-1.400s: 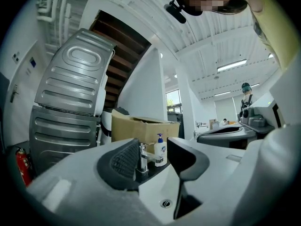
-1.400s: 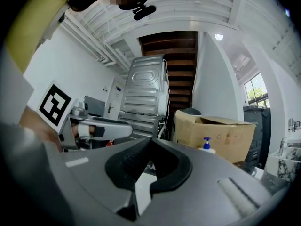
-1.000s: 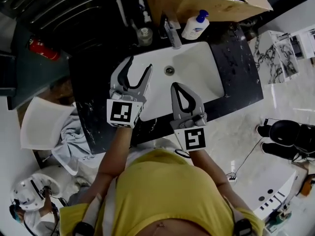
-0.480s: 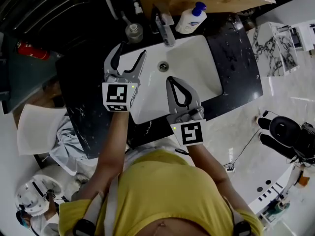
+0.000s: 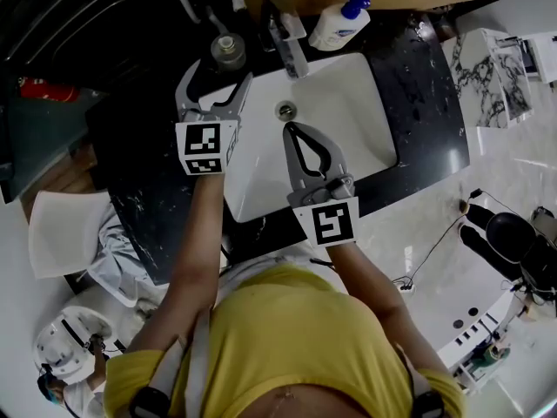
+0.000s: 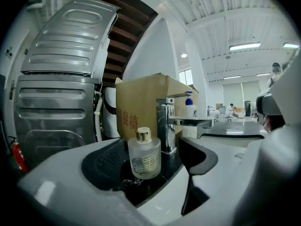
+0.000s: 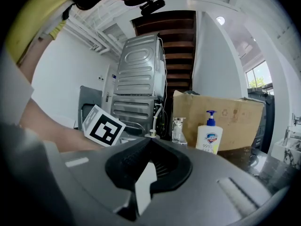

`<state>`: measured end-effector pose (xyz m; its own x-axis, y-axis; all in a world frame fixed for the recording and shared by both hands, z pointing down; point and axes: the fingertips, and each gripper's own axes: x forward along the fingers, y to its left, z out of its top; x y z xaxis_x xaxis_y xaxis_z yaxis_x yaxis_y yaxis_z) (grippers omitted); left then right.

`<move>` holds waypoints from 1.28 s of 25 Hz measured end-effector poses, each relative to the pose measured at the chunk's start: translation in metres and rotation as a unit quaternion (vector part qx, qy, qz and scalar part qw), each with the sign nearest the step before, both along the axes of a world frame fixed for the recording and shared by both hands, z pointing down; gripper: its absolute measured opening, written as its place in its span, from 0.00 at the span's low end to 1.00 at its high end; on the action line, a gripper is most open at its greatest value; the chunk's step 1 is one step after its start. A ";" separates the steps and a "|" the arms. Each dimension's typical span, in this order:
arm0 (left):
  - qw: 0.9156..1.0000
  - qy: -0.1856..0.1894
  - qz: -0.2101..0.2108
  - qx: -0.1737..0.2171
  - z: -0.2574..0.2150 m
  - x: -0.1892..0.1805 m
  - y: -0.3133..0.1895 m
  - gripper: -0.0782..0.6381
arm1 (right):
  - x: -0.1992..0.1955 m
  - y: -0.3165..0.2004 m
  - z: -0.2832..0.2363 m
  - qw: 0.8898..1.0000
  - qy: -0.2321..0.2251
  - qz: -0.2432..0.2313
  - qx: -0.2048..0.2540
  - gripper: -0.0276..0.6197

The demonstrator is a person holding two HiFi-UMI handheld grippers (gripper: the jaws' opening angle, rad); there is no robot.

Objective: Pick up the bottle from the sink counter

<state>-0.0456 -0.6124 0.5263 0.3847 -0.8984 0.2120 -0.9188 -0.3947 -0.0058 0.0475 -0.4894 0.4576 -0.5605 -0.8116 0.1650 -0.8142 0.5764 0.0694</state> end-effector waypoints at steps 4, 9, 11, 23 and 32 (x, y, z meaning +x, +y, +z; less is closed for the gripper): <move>1.000 -0.010 -0.002 -0.013 0.015 -0.003 -0.016 0.64 | -0.001 -0.006 0.007 1.000 0.002 0.001 -0.006 0.05; 0.999 -0.019 0.004 -0.030 0.028 -0.001 -0.035 0.65 | -0.001 -0.008 0.012 1.000 0.001 0.007 -0.014 0.05; 0.999 -0.021 0.006 -0.036 0.033 0.000 -0.041 0.65 | -0.001 -0.009 0.015 1.000 0.003 0.009 -0.017 0.05; 0.998 -0.033 0.011 -0.042 0.040 0.003 -0.050 0.57 | 0.002 -0.006 0.017 0.999 0.009 0.021 -0.024 0.05; 0.999 -0.032 0.017 -0.002 0.015 0.002 -0.039 0.56 | 0.005 0.006 0.011 1.000 0.014 0.020 -0.017 0.05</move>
<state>-0.0434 -0.6512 0.5412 0.3999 -0.8842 0.2413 -0.9029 -0.4253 -0.0621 0.0529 -0.4832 0.4689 -0.5221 -0.8270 0.2083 -0.8350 0.5454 0.0724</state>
